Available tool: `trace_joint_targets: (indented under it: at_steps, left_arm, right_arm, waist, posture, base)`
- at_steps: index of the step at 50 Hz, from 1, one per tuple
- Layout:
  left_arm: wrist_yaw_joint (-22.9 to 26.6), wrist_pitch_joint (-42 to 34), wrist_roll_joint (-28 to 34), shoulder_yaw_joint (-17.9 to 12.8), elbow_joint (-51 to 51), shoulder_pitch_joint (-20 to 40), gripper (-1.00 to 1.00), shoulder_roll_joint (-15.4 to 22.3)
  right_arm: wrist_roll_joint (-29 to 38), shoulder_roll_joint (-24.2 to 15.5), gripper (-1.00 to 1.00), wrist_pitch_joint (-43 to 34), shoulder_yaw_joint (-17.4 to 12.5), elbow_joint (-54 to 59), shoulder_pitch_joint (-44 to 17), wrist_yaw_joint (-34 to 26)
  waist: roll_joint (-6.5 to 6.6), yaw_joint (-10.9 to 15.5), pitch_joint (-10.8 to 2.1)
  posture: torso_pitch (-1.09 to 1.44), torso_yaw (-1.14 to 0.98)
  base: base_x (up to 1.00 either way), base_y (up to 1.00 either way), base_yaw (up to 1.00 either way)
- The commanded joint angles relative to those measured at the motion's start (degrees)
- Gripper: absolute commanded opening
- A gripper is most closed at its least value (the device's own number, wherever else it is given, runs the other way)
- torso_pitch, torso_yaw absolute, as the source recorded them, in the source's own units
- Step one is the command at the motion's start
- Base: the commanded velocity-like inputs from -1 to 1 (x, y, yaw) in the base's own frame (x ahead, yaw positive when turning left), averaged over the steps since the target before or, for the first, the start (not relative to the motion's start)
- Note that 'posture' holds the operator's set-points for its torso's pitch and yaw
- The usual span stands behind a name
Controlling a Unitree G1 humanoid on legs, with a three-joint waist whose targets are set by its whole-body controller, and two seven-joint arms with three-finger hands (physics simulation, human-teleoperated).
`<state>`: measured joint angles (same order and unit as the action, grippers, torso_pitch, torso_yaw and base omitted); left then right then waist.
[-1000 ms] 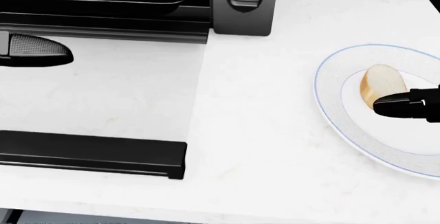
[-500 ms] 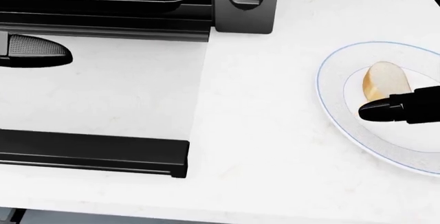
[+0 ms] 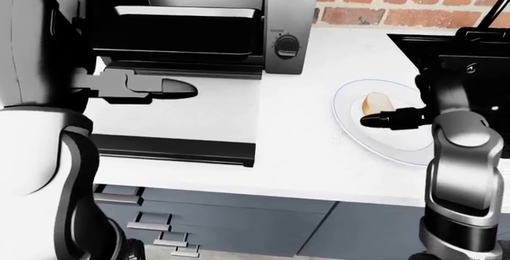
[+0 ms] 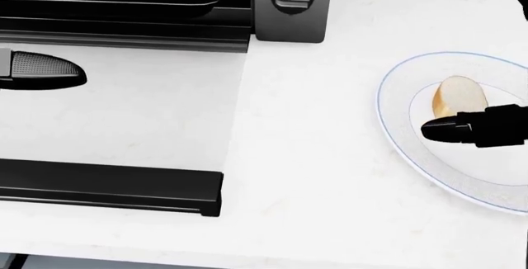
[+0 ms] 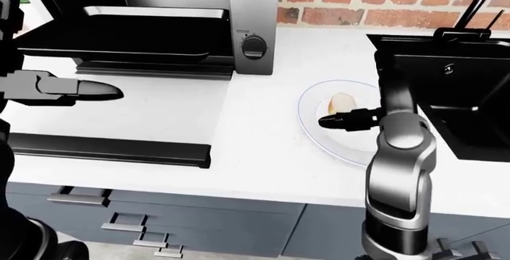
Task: Place the bread on the tray of the toaster oven.
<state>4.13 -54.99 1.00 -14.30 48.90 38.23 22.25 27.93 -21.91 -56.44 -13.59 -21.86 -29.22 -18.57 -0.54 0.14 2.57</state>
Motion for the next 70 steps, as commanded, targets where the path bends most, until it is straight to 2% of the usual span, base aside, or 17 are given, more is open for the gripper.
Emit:
trace_joint_targets:
  at_steps: [1, 10, 24, 40, 70]
  left_arm:
    - [-0.21, 1.41, 0.22, -0.64, 0.92, 1.25, 1.0, 0.66]
    - [-0.27, 1.26, 0.03, -0.78, 0.78, 1.41, 1.0, 0.98]
    - [-0.38, 1.13, 0.26, -0.31, 0.35, 2.09, 1.0, 1.01]
    - [-0.14, 1.97, 0.8, -0.26, 0.14, 1.23, 1.0, 0.59]
    - [0.29, 2.52, 1.49, -0.25, 0.15, 0.54, 1.0, 0.07]
  right_arm:
    - [0.45, -0.67, 0.73, 1.7, -0.46, -1.75, -1.71, 0.77]
    - [0.38, -0.64, 0.61, 2.08, -0.39, -1.66, -1.44, 0.67]
    - [-0.66, -0.29, 0.6, 3.12, -1.35, -1.58, -0.11, 1.38]
    - [-2.97, 0.78, 0.46, 5.55, -1.41, 0.42, 0.95, 3.95]
    - [-6.62, 0.16, 0.37, 7.5, -2.52, 2.74, 2.36, 6.87]
  waist:
    - [-0.1, 0.01, -1.35]
    - [-0.08, 0.01, -1.32]
    - [-0.15, 0.03, -1.3]
    - [-0.11, 0.03, -1.42]
    - [-0.3, 0.1, -1.53]
  posture:
    - [0.0, 0.0]
    - [0.0, 0.0]
    - [0.0, 0.0]
    - [0.0, 0.0]
    - [0.0, 0.0]
  base:
    - [0.0, 0.0, 0.0]
    - [0.0, 0.0, 0.0]
    - [0.0, 0.0, 0.0]
    - [0.0, 0.0, 0.0]
    - [0.0, 0.0, 0.0]
